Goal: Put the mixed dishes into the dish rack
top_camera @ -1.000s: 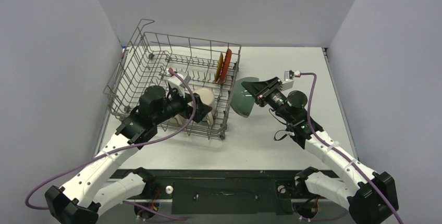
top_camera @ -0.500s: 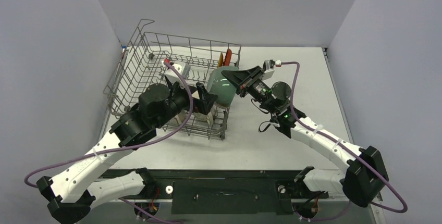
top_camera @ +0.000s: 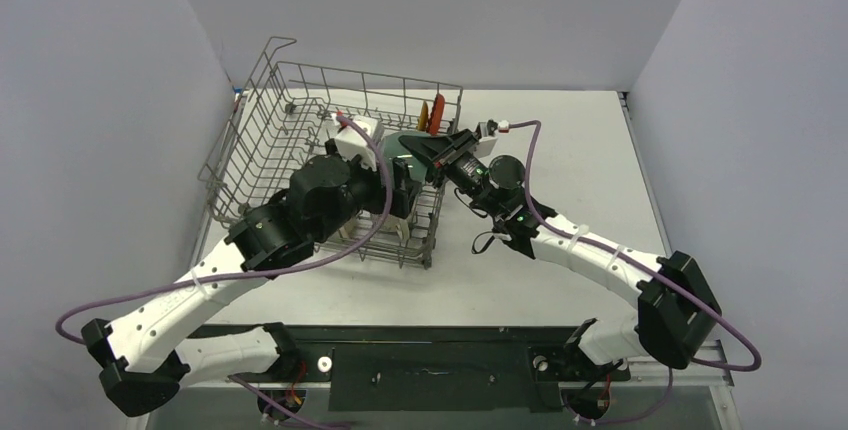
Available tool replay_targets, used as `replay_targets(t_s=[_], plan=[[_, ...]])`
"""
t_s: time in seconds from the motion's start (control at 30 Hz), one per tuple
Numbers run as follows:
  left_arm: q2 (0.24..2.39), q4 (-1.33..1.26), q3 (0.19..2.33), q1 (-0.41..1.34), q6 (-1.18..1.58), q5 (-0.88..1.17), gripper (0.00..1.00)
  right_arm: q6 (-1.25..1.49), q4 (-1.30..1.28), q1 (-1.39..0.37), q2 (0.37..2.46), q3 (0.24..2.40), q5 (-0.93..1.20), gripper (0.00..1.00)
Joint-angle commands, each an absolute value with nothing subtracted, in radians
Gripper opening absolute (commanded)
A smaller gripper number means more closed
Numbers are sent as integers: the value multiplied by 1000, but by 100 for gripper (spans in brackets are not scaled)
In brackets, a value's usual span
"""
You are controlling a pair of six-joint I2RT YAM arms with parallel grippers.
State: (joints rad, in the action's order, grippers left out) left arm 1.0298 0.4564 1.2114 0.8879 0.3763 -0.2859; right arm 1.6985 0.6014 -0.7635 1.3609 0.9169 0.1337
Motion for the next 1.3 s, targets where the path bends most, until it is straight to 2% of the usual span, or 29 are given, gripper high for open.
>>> replay_targets(t_s=[0.0,0.23,0.5,0.67,0.93,1.1,1.2,1.27], plan=[[1077,510,1285,988,244,-498,96,1796,862,-784,1358,1025,74,0],[1124,476,1273,1160,34,-841,97,1829,860,-807,1388,1049,46,0],[1162,529,1293,1176,13,-895,96,1843,862,-827,1439,1106,49,0],[1161,616,1338,1135,80,-795,96,1863,878,-837,1465,1112,58,0],[1163,770,1407,996,169,-465,99,1897,913,-842,1497,1118,63,0],[1210,850,1452,984,160,-484,97,1910,914,-843,1519,1140,56,0],[1232,873,1475,978,162,-486,99,1922,915,-843,1543,1157,60,0],[1243,886,1483,976,160,-504,92,1929,919,-844,1557,1165,61,0]])
